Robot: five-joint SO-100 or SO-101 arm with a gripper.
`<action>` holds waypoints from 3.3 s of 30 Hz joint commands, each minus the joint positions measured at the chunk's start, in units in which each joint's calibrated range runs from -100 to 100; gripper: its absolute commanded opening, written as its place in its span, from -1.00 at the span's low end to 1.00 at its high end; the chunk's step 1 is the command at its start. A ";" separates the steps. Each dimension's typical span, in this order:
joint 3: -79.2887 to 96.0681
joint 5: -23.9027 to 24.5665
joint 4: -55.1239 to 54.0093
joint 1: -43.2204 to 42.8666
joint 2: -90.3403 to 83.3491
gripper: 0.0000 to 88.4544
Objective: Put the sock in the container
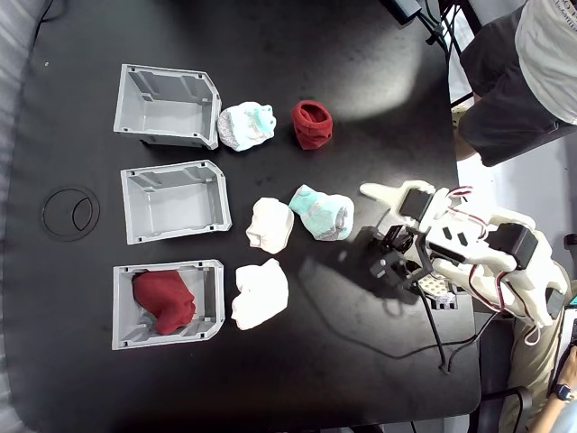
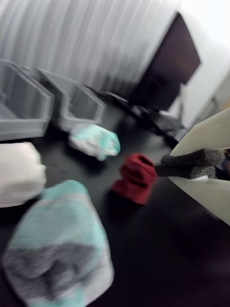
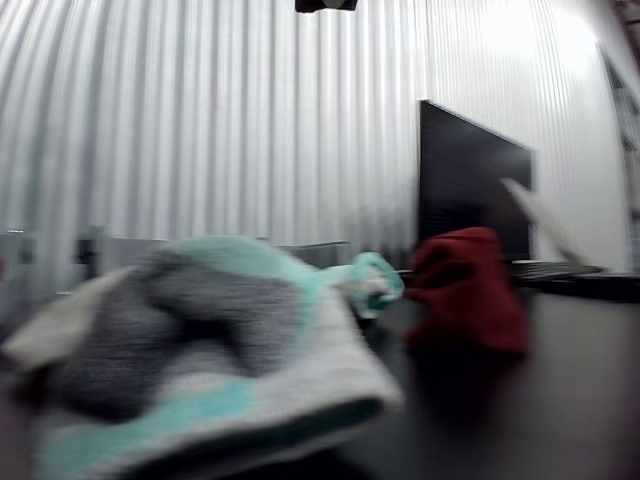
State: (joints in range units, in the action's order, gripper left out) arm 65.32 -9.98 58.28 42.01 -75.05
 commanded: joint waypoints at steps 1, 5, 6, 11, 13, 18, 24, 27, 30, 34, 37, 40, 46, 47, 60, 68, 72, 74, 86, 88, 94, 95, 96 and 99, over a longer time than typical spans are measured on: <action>-1.47 -0.17 -0.04 5.25 -0.52 -0.97; -1.47 -0.17 -0.04 9.35 -0.52 -0.97; -1.47 -0.17 -0.04 9.74 -0.52 -0.97; -1.47 -0.17 -0.04 10.61 -0.52 -0.97; -1.47 -0.17 -0.04 10.61 -0.52 -0.97; -1.47 0.11 -0.04 10.61 -0.52 -0.97; -1.47 0.28 0.04 10.61 -0.52 -0.97; -1.47 0.28 0.04 10.61 -0.52 -0.97; -1.38 0.28 0.04 10.61 -0.52 -0.97; -1.38 -0.06 0.04 10.61 -0.52 -0.97; -1.20 -0.06 0.04 10.61 -0.52 -0.97; 0.15 -0.06 0.04 10.61 -0.52 -0.97; 0.87 -0.06 0.04 10.61 -0.10 -0.97; 0.87 -0.06 0.04 10.61 0.23 -0.97; -8.87 0.40 0.13 12.50 6.42 -0.97; -29.43 0.40 4.14 12.50 28.25 -0.97; -39.98 0.40 10.63 11.79 40.38 -0.97; -45.21 0.17 14.05 11.79 47.07 -0.97; -62.52 -0.23 22.25 11.71 71.50 -0.97; -65.32 -0.23 22.25 11.87 74.68 -0.97; -75.87 -0.23 22.42 13.60 79.95 -0.97; -77.40 -0.23 22.42 14.15 80.70 -0.97; -78.75 -0.23 22.42 14.62 81.20 -0.97; -81.01 -0.23 22.33 15.09 83.63 -0.97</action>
State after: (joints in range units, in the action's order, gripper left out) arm -11.35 -9.93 80.32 56.83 7.41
